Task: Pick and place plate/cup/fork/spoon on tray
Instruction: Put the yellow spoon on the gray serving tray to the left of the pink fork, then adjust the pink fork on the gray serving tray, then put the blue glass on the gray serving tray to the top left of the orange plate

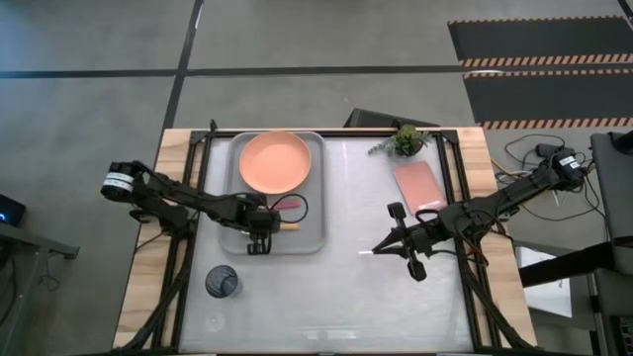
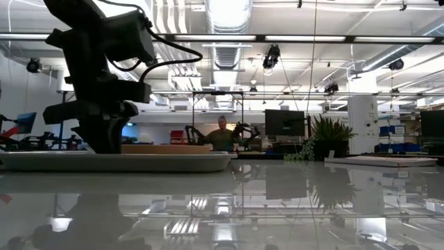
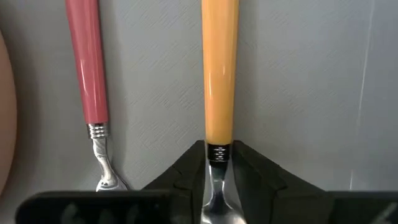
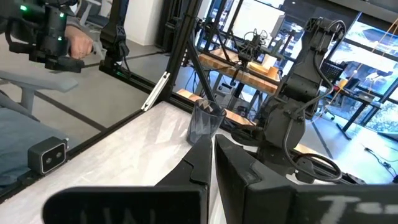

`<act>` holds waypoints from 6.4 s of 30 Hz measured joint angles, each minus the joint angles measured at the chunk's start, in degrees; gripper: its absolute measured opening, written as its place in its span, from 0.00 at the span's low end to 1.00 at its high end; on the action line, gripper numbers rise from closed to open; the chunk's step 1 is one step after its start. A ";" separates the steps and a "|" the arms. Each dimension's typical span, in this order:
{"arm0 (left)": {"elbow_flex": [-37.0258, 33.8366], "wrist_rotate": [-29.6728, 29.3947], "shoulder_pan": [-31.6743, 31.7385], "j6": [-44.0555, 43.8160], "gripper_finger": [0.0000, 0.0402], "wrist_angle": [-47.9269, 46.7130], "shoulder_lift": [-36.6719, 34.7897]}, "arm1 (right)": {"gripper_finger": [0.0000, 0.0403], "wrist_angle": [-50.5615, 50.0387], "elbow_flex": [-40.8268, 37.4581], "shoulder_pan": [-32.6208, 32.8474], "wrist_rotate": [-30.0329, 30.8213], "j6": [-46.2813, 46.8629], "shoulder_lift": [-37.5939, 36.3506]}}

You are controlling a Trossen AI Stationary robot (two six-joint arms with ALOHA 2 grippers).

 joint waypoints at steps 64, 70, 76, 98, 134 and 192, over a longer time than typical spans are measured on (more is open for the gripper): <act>0.07 0.40 10.56 3.48 0.19 5.55 0.42 | 0.02 -0.07 0.00 -0.02 0.83 -0.66 0.00; 0.11 0.13 10.56 3.50 0.28 5.55 0.42 | 0.02 -0.07 0.00 -0.02 0.83 -0.66 0.00; 0.11 -0.87 10.52 3.48 0.37 5.54 -0.05 | 0.02 -0.11 0.00 -0.02 0.83 -0.66 0.00; -0.70 -3.74 11.39 5.49 0.38 7.43 0.86 | 0.02 -0.46 0.00 -0.02 0.90 -1.07 -0.02; -1.51 0.70 11.54 12.39 0.10 8.79 1.86 | 0.02 -0.46 0.00 -0.02 0.87 -0.93 -0.02; 30.99 8.88 -29.34 -77.42 0.16 -15.09 -3.24 | 0.02 0.22 0.00 0.02 0.81 0.48 -0.02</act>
